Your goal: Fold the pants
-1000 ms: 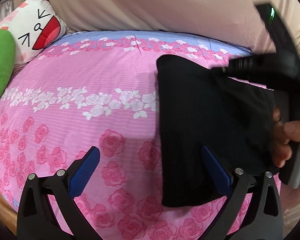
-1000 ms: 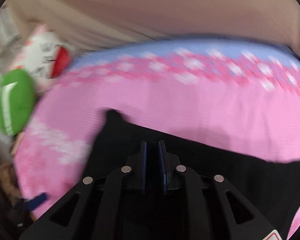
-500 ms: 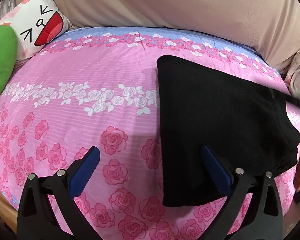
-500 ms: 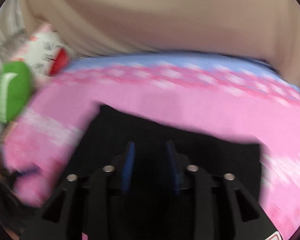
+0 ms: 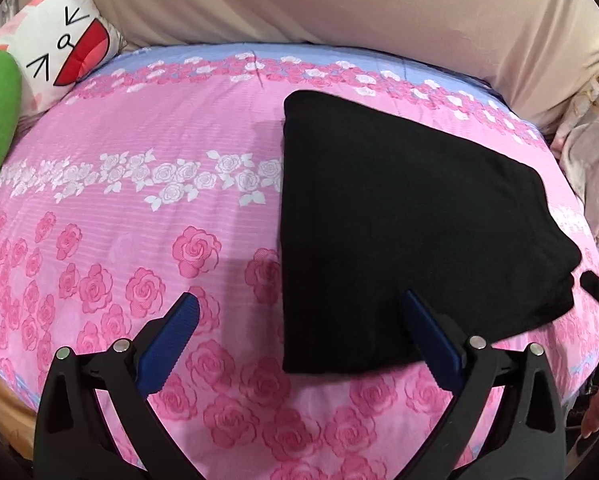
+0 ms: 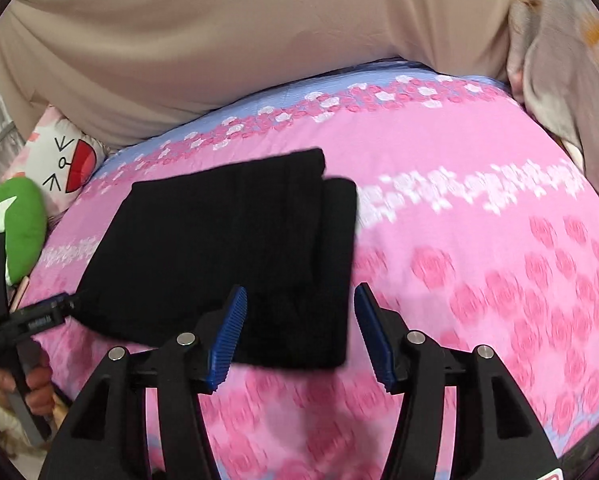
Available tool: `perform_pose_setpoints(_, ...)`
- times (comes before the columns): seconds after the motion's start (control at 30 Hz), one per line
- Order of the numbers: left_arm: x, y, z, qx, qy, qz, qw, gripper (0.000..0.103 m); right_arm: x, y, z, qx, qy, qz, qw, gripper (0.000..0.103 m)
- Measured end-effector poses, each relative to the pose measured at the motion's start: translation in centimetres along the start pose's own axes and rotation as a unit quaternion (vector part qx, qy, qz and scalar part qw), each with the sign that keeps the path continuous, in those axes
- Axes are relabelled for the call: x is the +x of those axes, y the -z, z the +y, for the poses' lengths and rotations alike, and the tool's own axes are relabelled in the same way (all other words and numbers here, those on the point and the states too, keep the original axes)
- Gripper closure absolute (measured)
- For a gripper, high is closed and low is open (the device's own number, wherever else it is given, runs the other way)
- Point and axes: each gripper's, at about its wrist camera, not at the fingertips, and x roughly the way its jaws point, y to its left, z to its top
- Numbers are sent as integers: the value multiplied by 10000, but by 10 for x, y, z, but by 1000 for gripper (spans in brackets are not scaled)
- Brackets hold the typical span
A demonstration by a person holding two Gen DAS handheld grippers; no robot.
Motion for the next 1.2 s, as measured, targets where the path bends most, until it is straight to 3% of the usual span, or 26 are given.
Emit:
perform_pose_setpoints(0.1,-15,3,-23,416,283,-140,9986,5,-8,14,0,-58,-175,26,9998,48)
perform_pose_setpoints(0.27,-15,5,-93,1413,802,-238,9864,5,4,-5,2,73,-814,-4,9967,49)
perform_pose_setpoints(0.33,-9,5,-116,1663,962,-227,9811,5,17,-14,4,30,-836,49,9965,60)
perform_pose_setpoints(0.37,-4,5,-128,1791,1013,-199,9784,5,26,-19,5,-47,-752,139,9971,77)
perform_pose_setpoints(0.4,1,5,-136,1873,982,-172,9772,5,31,-23,6,-81,-763,197,9969,79)
perform_pose_setpoints(0.53,14,2,-166,2180,1018,-180,9705,5,27,-43,7,-9,-1419,153,9898,80)
perform_pose_setpoints(0.63,16,-12,-179,2162,1416,-248,9657,6,21,-62,10,83,-2032,145,9790,80)
perform_pose_setpoints(0.7,26,-25,-184,2057,1675,-214,9639,30,19,-72,15,72,-2382,144,9711,79)
perform_pose_setpoints(0.77,42,-38,-181,1905,1511,21,9700,92,18,-80,18,15,-2384,104,9711,77)
perform_pose_setpoints(0.83,57,-54,-165,1457,1831,309,9717,95,14,-81,14,3,-2172,-1,9761,75)
perform_pose_setpoints(0.87,56,-62,-154,1230,1961,379,9721,96,10,-79,8,42,-1982,-71,9801,69)
perform_pose_setpoints(0.93,42,-76,-132,909,2129,205,9726,97,3,-71,0,-16,-1708,-149,9852,65)
perform_pose_setpoints(1.03,16,-93,-106,642,2307,-91,9709,97,9,-57,2,-350,-1342,74,9903,65)
perform_pose_setpoints(1.2,-5,-110,-89,487,2318,-398,9707,97,49,-57,23,-731,-1098,408,9904,46)
